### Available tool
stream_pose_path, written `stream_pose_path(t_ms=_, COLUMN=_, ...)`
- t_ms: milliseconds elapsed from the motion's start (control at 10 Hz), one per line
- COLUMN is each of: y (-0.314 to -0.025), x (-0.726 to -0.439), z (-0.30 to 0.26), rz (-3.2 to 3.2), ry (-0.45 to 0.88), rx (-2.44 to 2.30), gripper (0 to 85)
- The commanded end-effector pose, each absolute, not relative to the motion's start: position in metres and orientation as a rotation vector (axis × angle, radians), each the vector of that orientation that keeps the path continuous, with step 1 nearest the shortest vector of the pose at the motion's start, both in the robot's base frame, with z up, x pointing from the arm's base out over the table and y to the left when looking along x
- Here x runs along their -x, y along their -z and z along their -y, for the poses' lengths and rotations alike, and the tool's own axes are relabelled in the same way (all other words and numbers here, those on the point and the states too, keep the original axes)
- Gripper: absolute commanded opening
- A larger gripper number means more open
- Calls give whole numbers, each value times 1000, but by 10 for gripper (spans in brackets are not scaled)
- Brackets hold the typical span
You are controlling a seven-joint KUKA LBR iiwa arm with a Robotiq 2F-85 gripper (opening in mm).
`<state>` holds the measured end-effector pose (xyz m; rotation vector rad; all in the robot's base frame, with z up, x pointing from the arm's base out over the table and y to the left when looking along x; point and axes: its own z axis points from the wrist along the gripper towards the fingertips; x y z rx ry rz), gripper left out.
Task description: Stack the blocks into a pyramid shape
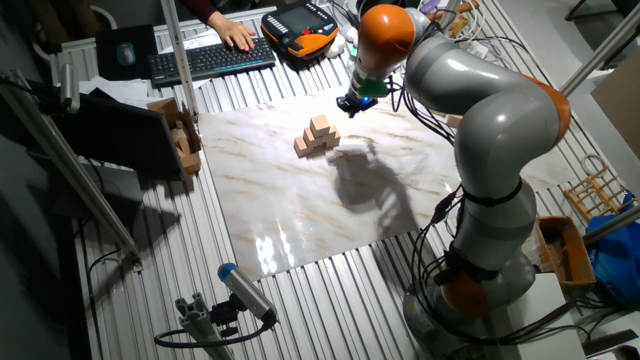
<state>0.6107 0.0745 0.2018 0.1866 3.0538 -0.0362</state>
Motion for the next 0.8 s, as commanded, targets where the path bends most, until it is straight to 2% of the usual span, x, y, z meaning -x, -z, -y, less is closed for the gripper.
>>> stream_pose_path(t_ms=0, y=-201, x=-610, z=-72, rz=-3055, ry=29, rx=206, gripper=0)
stream_pose_path(t_ms=100, y=-199, x=-609, z=-68, rz=-3057, ry=51, rx=235, gripper=0)
stream_pose_path(t_ms=300, y=-190, x=-609, z=-62, rz=-3063, ry=5, rx=234, gripper=0)
stream_pose_path(t_ms=700, y=-191, x=-609, z=-60, rz=-3084, ry=-9, rx=219, gripper=0)
